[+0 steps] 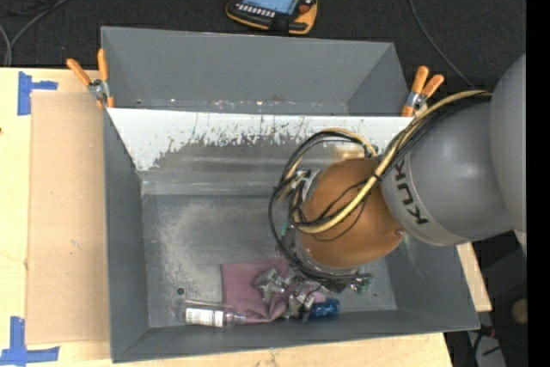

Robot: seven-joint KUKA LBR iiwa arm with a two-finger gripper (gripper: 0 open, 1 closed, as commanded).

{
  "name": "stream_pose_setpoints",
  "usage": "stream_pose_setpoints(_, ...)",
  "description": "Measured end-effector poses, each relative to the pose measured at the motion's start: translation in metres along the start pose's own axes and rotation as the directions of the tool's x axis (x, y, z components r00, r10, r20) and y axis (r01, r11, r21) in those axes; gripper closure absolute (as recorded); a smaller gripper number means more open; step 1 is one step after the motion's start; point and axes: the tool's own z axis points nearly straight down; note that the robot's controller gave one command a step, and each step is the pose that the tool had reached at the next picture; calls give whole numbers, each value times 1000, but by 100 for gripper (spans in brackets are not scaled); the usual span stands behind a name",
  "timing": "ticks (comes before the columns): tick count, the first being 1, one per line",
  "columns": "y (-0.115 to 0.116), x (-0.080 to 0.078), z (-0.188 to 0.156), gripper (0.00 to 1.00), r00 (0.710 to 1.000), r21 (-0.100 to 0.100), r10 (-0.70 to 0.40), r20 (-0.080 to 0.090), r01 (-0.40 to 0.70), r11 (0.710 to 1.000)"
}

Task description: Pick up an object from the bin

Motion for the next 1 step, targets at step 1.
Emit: stream_pose_setpoints(1,0,-1,-3,100,1000,0,2,-1,-2,1000)
